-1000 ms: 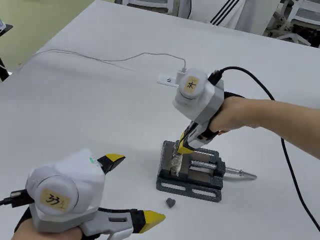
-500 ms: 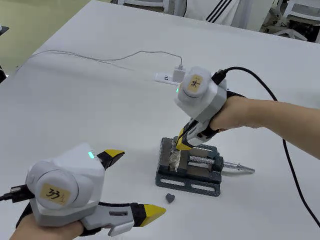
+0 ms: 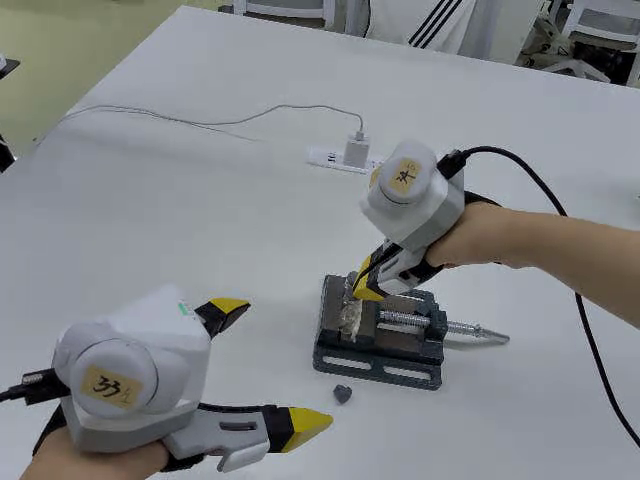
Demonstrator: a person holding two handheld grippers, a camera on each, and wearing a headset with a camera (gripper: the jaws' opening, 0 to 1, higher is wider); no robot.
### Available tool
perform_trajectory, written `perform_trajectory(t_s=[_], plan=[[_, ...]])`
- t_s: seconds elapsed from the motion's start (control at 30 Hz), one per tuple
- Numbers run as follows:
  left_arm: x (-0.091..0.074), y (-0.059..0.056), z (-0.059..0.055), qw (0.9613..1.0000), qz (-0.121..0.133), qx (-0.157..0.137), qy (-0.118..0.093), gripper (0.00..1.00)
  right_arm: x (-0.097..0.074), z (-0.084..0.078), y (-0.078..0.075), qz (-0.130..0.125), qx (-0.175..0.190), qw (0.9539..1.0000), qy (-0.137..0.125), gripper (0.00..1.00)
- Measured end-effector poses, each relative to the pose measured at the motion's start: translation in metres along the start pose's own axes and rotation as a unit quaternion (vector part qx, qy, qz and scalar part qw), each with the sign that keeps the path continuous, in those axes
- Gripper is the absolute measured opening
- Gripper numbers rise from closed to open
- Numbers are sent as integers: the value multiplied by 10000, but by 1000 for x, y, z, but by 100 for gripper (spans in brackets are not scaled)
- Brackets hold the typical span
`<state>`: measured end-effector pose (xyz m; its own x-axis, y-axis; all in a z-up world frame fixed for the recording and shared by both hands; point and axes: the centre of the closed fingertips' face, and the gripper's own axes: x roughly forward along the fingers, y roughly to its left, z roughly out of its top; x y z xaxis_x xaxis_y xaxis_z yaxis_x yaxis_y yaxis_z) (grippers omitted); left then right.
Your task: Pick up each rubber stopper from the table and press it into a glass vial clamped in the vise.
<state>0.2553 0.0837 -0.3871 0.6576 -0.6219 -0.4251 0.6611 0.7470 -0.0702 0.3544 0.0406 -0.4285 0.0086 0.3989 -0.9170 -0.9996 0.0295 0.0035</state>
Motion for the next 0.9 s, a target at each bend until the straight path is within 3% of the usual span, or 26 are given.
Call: perform_trajectory(t_s=[0.5,0.63,0.73,0.9], plan=[[-3,1,-1,10000,17,2,0,82,2,-2,-6,-26,-74,10000,-54,0],[-3,1,-1,10000,7,5,5,82,1,-3,-8,-188,-151,9996,-139,1],[-3,1,-2,10000,2,-2,12,82,1,-3,-2,-82,-102,9997,-215,2],[-3,0,-2,10000,6,-9,15,82,-3,-2,5,-137,18,9993,-353,11]])
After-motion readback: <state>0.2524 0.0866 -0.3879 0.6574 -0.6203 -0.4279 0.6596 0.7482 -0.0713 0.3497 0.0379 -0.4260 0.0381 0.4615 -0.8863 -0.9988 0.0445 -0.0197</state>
